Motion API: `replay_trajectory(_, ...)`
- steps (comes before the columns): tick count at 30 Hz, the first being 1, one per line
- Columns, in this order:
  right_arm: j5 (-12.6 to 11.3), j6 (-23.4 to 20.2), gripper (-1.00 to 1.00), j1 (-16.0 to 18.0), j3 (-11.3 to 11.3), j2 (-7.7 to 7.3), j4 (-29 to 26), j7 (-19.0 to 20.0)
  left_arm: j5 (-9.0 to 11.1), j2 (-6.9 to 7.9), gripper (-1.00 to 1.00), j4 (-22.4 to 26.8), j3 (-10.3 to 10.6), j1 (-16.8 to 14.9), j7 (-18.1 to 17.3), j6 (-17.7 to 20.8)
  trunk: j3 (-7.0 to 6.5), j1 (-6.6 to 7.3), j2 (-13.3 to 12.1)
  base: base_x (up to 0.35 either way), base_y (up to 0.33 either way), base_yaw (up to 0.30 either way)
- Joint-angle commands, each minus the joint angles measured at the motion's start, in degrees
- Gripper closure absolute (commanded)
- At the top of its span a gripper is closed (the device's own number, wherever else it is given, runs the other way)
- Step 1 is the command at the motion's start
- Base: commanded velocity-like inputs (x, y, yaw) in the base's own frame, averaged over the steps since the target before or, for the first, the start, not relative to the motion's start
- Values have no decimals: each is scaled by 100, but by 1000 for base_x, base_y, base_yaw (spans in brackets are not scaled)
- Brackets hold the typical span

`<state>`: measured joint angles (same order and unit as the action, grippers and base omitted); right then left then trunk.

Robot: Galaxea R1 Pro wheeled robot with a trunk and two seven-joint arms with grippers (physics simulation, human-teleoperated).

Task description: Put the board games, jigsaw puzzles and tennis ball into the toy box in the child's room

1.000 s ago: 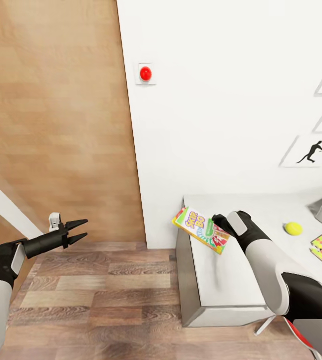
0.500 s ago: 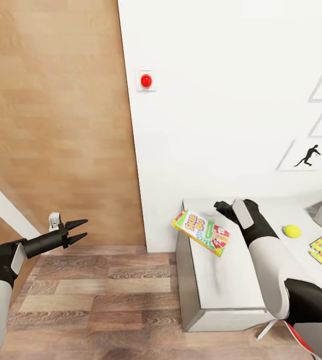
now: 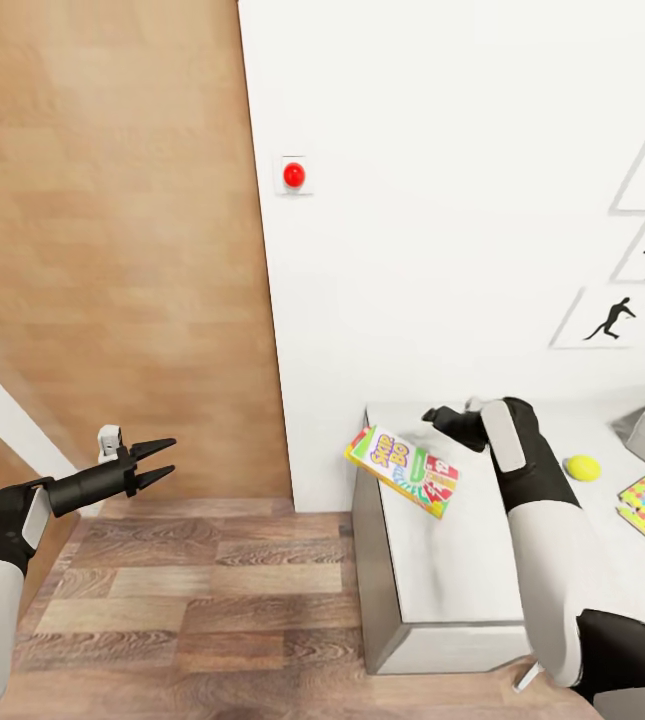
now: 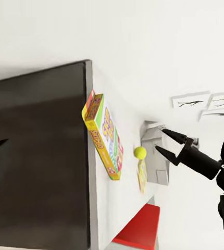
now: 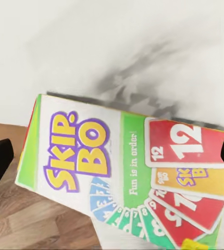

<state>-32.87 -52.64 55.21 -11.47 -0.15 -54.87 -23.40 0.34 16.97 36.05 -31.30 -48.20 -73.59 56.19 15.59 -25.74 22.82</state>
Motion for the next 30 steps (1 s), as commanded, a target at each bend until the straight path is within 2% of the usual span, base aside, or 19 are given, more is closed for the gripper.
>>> replay_trajectory(1, -130, -100, -100, -62, -2, 3, -140, -52, 1, 0, -100, -1, -8, -5, -15, 58, 1, -4, 10, 0, 0, 0)
replay_trajectory(3, -309, -244, -100, -200, -3, 8, -396, -52, 1, 3, -100, -1, -8, -5, -17, 58, -18, -4, 10, 0, 0, 0)
replay_trajectory(4, -527, -369, -100, -357, -4, 4, -648, -51, 1, 5, -100, -1, -8, -5, -19, 58, -27, -4, 10, 0, 0, 0)
replay_trajectory(5, -647, -429, -100, -440, -4, -3, -776, -51, 1, 5, -100, -1, -8, -5, -20, 58, -36, -4, 10, 0, 0, 0)
replay_trajectory(6, -895, -541, -100, -616, -4, -20, -1038, -51, 1, 5, -100, -1, -8, -5, -21, 58, -46, -4, 10, 0, 0, 0)
replay_trajectory(7, -1022, -588, -100, -709, -4, -27, -1174, -51, 1, 4, -100, -1, -8, -5, -22, 58, -55, -4, 10, 0, 0, 0)
replay_trajectory(8, -1268, -655, -100, -906, -4, -40, -1473, -53, 1, 2, -100, -1, -8, -5, -22, 58, -64, -4, 10, 0, 0, 0)
replay_trajectory(9, -1391, -679, -100, -1013, -4, -45, -1634, -54, 1, 2, -100, -1, -8, -5, -23, 58, -74, -4, 10, 0, 0, 0)
replay_trajectory(10, -1622, -713, -100, -1248, -4, -52, -1972, -56, 1, 1, -100, -1, -8, -5, -23, 58, -83, -4, 10, 0, 0, 0)
replay_trajectory(11, -1728, -725, -100, -1374, -4, -56, -2141, -57, 1, 1, -100, -1, -8, -5, -23, 58, -93, -4, 10, 0, 0, 0)
replay_trajectory(12, -1922, -736, -100, -1644, -1, -59, -2476, -58, 1, -3, -100, -1, -6, -5, -22, 58, -102, -4, 10, 0, 0, 0)
replay_trajectory(14, -2159, -736, -100, -2050, 3, -61, -2931, -55, 1, -11, -100, -1, -4, -5, -18, 58, -121, -4, 10, 0, 0, 0)
replay_trajectory(16, -2350, -736, -100, -2390, 25, -62, -3246, -51, 1, -14, -100, -1, -4, -5, -17, 58, -140, -4, 10, 0, 0, 0)
replay_trajectory(19, -2574, -736, -100, -2684, 59, -57, -3455, -30, 1, -17, -100, -1, -4, -5, -16, 58, -168, -4, 10, 0, 0, 0)
replay_trajectory(22, -2763, -736, -100, -2819, 112, -43, -3551, 88, 1, -23, -100, 2, -5, -5, -15, 58, -196, -4, 10, 0, 0, 0)
replay_trajectory(24, -2847, -736, -100, -2873, 194, -39, -3592, 295, 1, -29, -100, 5, -6, -5, -15, 58, -215, -4, 10, 0, 0, 0)
replay_trajectory(28, -2909, -736, -100, -2936, 444, -33, -3627, 1167, 1, -24, -100, 7, -8, -5, -15, 58, -253, -4, 10, 0, 0, 0)
replay_trajectory(30, -2912, -736, -100, -2943, 492, -34, -3630, 1421, 1, -22, -100, 7, -8, -5, -15, 58, -272, -4, 10, 0, 0, 0)
